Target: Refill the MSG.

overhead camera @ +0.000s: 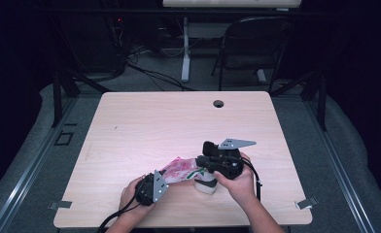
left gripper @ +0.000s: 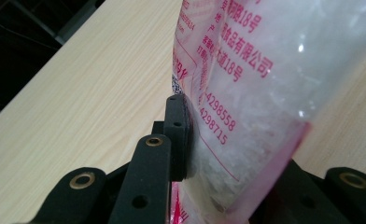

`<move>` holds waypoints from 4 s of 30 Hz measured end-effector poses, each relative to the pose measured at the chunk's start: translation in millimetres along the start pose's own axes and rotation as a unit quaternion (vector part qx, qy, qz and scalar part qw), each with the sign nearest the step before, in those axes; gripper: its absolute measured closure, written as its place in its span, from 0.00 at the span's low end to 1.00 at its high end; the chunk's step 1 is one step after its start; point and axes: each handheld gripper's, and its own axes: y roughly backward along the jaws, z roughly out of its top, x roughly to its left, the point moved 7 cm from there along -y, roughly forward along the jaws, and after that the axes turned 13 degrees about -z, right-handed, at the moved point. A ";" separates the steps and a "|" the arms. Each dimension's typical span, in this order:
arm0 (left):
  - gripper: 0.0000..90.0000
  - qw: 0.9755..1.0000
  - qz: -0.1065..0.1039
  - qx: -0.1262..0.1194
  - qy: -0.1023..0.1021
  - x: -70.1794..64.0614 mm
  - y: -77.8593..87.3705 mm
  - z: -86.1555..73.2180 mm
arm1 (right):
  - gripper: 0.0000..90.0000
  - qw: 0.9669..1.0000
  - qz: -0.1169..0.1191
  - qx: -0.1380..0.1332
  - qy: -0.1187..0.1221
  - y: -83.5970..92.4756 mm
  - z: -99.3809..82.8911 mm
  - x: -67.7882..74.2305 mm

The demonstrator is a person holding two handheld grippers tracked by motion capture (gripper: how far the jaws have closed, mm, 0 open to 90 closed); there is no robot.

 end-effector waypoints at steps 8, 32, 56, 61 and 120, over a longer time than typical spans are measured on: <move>0.86 1.000 -0.012 0.000 0.022 2.8 -0.8 -3.7 | 0.84 1.000 -0.002 -0.027 -0.016 8.1 6.2 -4.9; 0.85 0.984 -0.079 -0.045 0.152 22.2 -1.8 -12.5 | 0.79 0.999 -0.022 -0.034 -0.025 16.8 2.8 -14.4; 0.89 0.945 -0.055 -0.113 0.301 72.3 24.9 -39.0 | 0.78 0.998 -0.030 -0.041 -0.034 23.1 1.3 -22.7; 0.89 0.933 -0.022 -0.126 0.336 89.9 37.6 -52.4 | 0.77 0.998 -0.034 -0.041 -0.040 24.7 1.1 -25.3; 0.53 0.905 0.121 -0.169 0.371 130.5 83.6 -82.7 | 0.73 0.997 -0.037 -0.044 -0.051 25.4 -1.2 -30.5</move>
